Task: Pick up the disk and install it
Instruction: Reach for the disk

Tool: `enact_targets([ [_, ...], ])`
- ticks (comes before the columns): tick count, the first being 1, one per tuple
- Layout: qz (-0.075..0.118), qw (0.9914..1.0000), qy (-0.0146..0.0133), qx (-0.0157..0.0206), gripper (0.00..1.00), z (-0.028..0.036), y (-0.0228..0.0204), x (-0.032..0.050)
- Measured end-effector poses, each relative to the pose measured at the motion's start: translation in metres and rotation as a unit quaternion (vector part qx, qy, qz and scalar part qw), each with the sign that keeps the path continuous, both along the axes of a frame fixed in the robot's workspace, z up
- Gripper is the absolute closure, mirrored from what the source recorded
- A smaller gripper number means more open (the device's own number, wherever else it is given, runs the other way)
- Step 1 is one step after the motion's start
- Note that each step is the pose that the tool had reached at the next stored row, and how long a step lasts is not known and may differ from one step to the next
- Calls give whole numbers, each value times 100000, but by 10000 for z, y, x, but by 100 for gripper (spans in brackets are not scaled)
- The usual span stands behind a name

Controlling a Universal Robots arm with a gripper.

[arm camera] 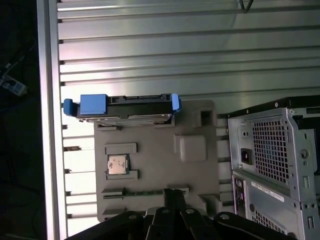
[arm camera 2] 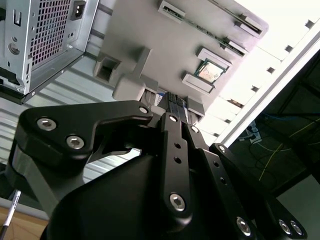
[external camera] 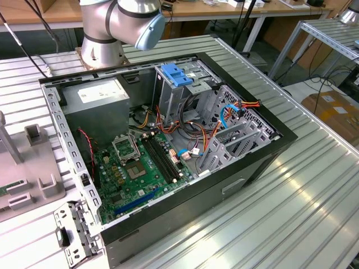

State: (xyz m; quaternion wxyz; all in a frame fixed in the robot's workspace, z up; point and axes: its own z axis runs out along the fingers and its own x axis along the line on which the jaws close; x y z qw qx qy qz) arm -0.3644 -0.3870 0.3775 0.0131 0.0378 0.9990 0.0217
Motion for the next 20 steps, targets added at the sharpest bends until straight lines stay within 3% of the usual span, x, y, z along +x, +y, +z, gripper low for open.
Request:
enact_targets([
  [20,-3,100000,0,0,89,-54,27,-118],
])
